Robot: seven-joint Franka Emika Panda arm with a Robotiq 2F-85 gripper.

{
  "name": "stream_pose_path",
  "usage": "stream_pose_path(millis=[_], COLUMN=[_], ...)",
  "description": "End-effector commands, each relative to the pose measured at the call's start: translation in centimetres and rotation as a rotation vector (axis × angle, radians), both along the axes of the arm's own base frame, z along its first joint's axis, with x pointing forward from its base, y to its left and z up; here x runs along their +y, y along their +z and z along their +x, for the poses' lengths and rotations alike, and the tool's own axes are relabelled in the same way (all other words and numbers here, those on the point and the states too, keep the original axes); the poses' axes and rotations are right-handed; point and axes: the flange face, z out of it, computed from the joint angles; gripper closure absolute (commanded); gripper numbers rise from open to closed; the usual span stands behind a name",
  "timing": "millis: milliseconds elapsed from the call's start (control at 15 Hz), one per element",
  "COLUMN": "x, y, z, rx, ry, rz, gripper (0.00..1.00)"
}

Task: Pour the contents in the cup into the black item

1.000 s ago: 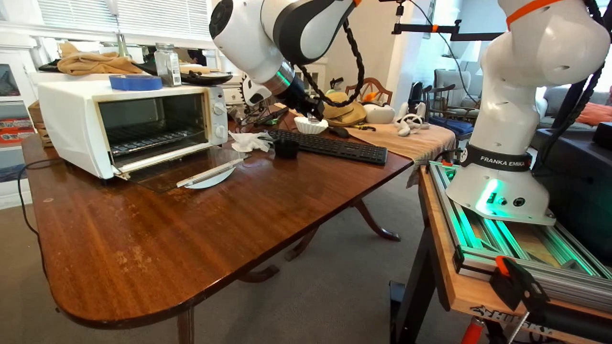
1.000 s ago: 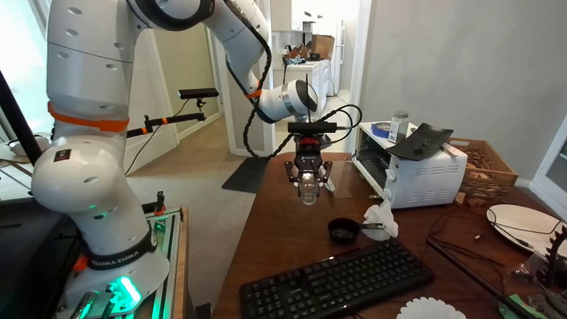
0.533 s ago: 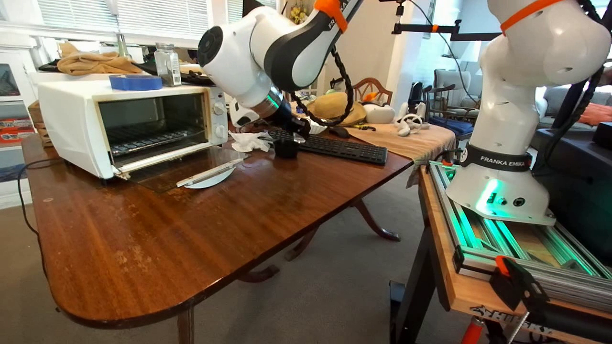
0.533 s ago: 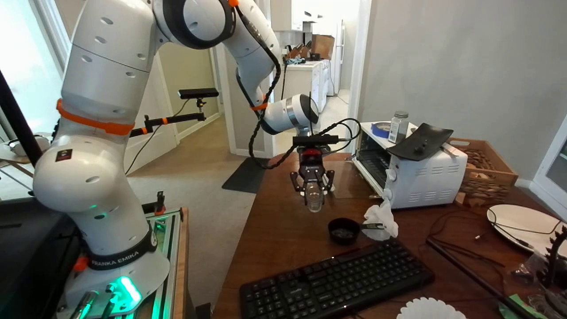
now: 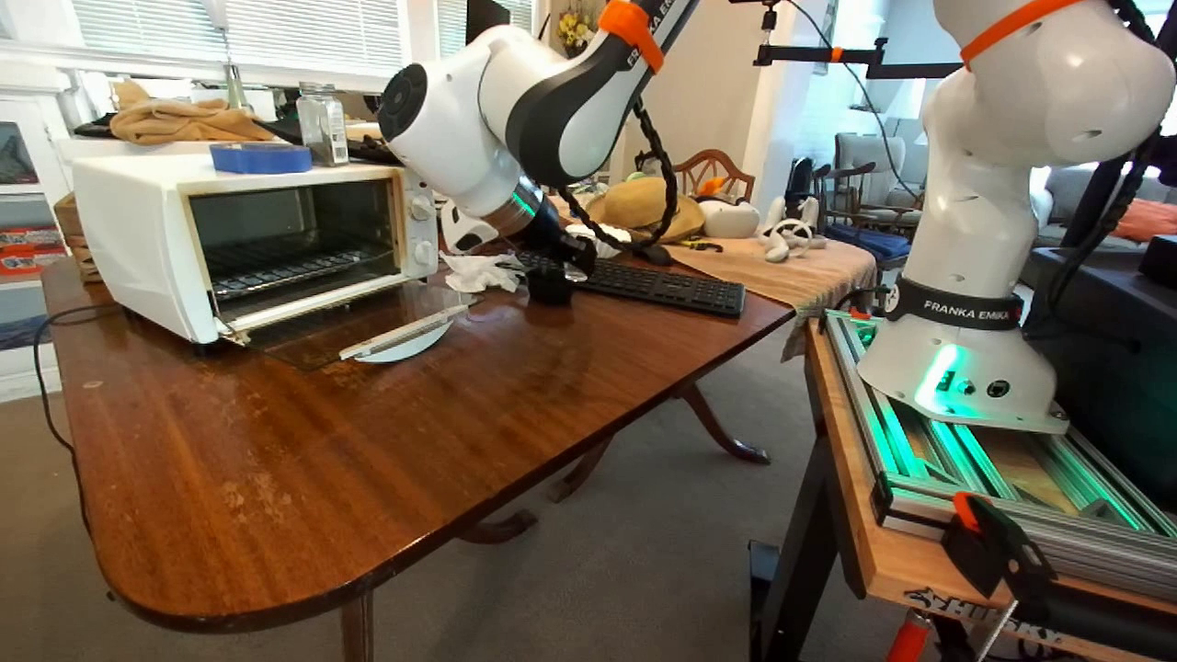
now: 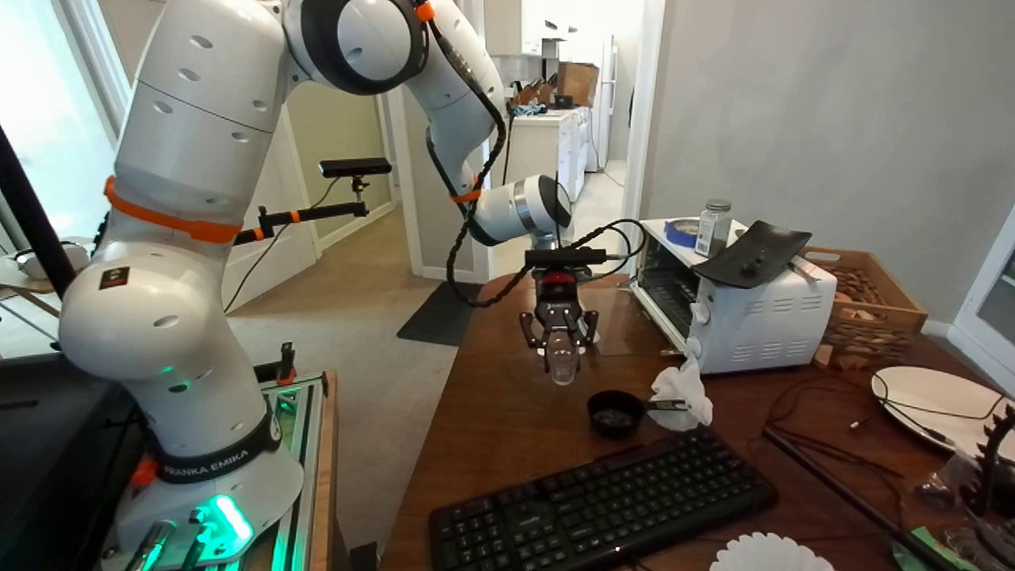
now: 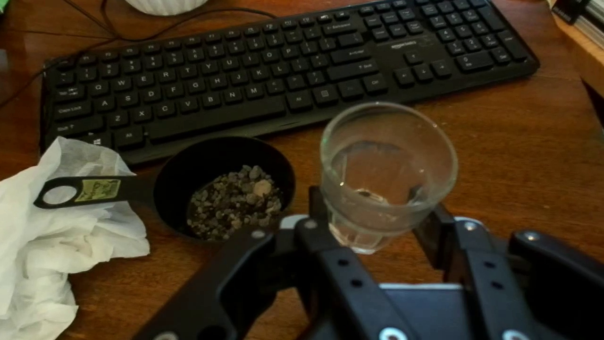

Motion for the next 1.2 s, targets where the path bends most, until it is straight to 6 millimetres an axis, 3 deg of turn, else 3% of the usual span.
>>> stream_pose_path(millis=[0,267,1133], x=[0.0,0.3,2.8], y=[-2.6,-4.6,-7.1], z=[-0.2,-0.4,0.9], rx=[0.023,0.03,0.015], ry=[-0.017,-0.019,-0.012], rz=[-0.024,-0.041,-0.049], gripper=[0.77,0.77,0.77])
